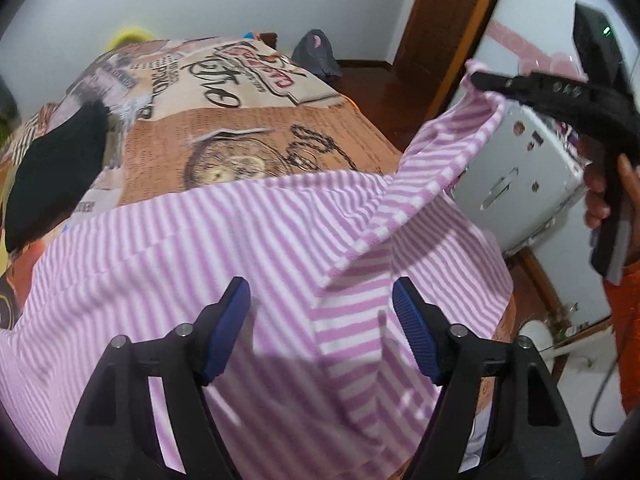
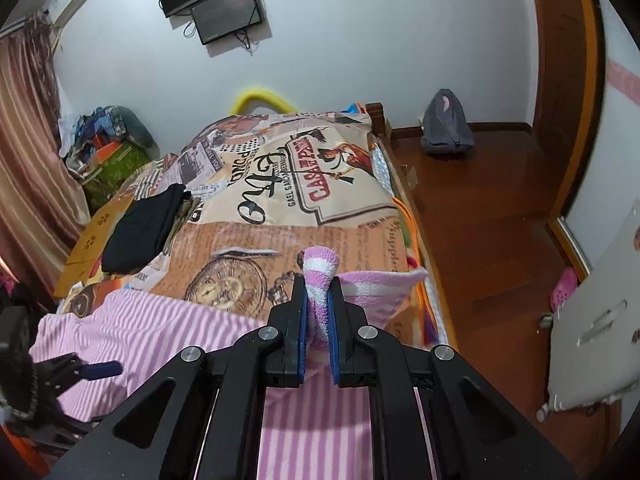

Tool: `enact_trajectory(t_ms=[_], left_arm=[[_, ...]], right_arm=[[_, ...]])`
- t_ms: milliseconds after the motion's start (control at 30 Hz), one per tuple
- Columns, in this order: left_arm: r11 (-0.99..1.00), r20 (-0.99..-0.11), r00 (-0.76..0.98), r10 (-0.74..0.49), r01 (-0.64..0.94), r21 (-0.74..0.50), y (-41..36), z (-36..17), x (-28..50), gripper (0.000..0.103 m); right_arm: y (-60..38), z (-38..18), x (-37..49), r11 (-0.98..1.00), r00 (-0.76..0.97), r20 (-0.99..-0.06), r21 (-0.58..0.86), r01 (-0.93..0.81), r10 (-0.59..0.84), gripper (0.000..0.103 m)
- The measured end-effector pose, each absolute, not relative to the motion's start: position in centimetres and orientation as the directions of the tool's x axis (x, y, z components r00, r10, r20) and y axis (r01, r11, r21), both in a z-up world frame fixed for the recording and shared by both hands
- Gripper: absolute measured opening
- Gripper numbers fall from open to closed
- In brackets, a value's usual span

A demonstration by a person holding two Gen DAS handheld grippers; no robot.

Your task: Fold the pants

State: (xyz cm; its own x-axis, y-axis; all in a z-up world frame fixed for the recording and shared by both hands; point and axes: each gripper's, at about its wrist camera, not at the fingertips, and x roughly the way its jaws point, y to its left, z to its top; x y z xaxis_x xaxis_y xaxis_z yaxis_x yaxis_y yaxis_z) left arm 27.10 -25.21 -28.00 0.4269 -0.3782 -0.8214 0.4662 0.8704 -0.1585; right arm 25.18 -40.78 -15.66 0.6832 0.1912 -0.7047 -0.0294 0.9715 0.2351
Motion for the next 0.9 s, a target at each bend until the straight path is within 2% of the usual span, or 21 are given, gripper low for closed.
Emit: enact_trajectory(t_ms=[100,167,233,300,333,633,900], left_arm=[[0.860,-0.834,0.419,-0.360,0.494,-0.123,-27.0,-29.2,27.0,0.056],[0.861,-0.844,0.414,-0.341,0.499,-0.104,-27.7,-30.0,27.2,0.043],[0.855,-0.853,0.394,-0.342,0.507,-0.109,-28.2,-30.5,27.3,0.022],[0.846,-0.847,0.384,-0.368,0.516,-0.134,-28.4,-30.5,27.1,0.010],[0.840,-0.840,0.384,-0.382,0.523,-0.143,-28.5,-30.2,26.9,0.007],[0.781,-0.805,0.385,-0.452,0.607,-0.147,-29.8,-27.3,23.5,0.004],[0.746,-0.830,0.328,-0.451,0.649,-0.149,-31.2,-28.9,20.7,0.004]], right_arm=[[-41.6,-15.5,23.9,0.970,0.697,-0.693,0.241,-0.019,0.185,0.008],[-42.4,-15.3,23.2,0.968,0.707,-0.682,0.252,-0.009,0.184,0.008],[-43.2,-15.1,22.6,0.965,0.718,-0.672,0.262,0.001,0.182,0.008],[-44.0,-15.0,22.0,0.962,0.728,-0.662,0.272,0.011,0.178,0.008],[-44.4,-15.1,21.7,0.961,0.730,-0.660,0.276,0.015,0.178,0.008],[-47.2,-16.0,18.4,0.956,0.740,-0.655,0.288,0.062,0.150,0.008],[-48.3,-19.2,14.2,0.953,0.708,-0.697,0.277,0.121,0.113,0.008]])
